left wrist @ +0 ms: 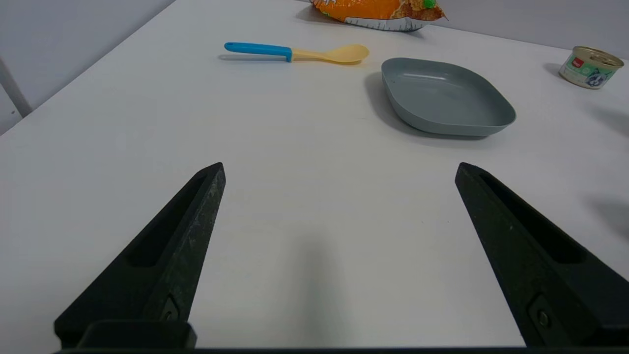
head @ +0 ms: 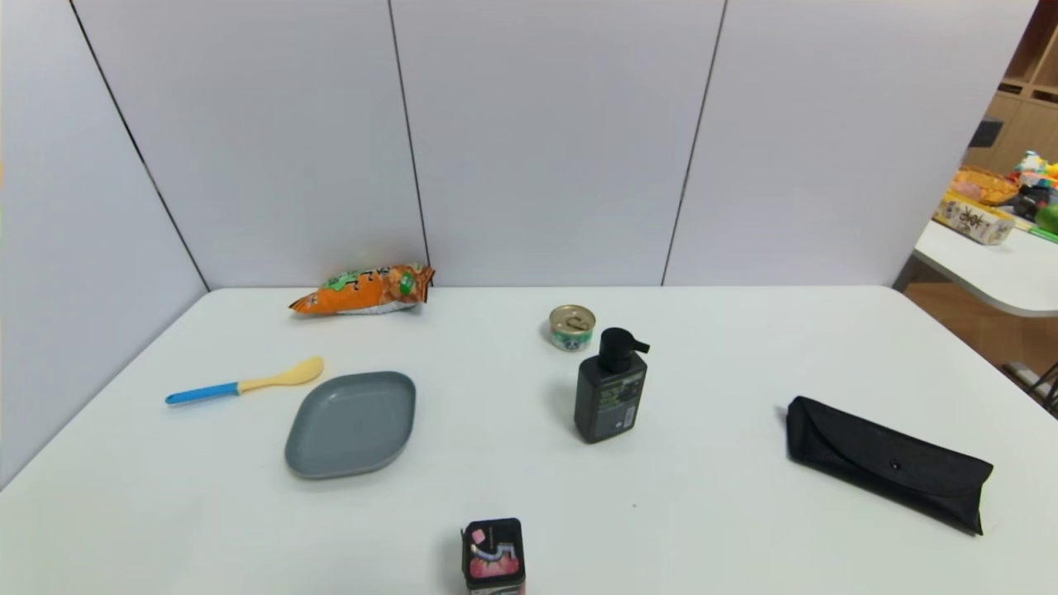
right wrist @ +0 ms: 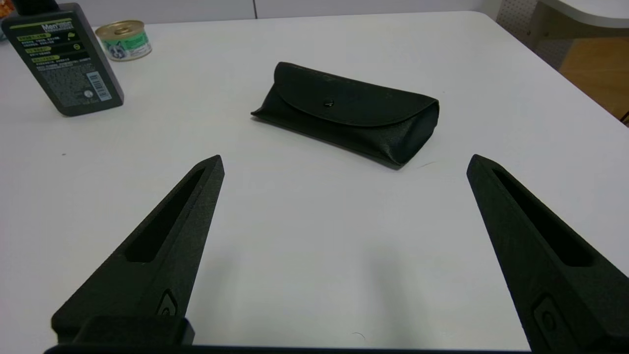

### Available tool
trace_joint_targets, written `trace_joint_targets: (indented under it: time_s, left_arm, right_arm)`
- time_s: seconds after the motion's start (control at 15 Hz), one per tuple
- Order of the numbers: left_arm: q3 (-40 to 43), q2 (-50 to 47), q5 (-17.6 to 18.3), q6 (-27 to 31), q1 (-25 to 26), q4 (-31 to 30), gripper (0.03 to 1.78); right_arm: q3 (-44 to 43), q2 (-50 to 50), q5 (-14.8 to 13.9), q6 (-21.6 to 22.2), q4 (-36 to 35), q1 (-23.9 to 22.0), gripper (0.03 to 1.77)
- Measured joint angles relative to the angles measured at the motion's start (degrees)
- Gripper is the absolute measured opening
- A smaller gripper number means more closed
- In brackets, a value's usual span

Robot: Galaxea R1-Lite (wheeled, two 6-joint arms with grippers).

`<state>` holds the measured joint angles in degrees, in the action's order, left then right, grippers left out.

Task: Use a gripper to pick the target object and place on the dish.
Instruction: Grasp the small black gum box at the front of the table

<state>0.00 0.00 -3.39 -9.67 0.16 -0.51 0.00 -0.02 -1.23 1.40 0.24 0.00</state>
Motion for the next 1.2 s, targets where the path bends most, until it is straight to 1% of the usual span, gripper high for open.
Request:
trace_joint_targets:
  time_s: [0.27, 0.53, 0.67, 0.87, 1.2]
  left_arm:
    - [0.0, 0.0, 0.2, 1.1, 0.1, 0.2, 1.69]
    - [0.0, 0.0, 0.3, 5.9, 0.1, 0.4, 1.69]
    - [-0.4, 0.2, 0.3, 7.0, 0.1, 0.4, 1.69]
    - [-4.5, 2.6, 1.1, 9.9, 0.0, 0.5, 1.69]
    - [-15.6, 14.1, 5.8, 17.4, -0.1, 1.7, 1.69]
  right_arm:
    - [0.0, 0.0, 0.0, 0.0, 0.0, 0.0, 1.71]
    - [0.0, 0.0, 0.0, 0.0, 0.0, 0.0, 1.71]
    - [0.0, 0.0, 0.0, 0.0, 0.0, 0.0, 1.71]
    - [0.0, 0.0, 0.0, 0.0, 0.0, 0.0, 1.71]
    - [0.0, 0.0, 0.0, 0.0, 0.0, 0.0, 1.71]
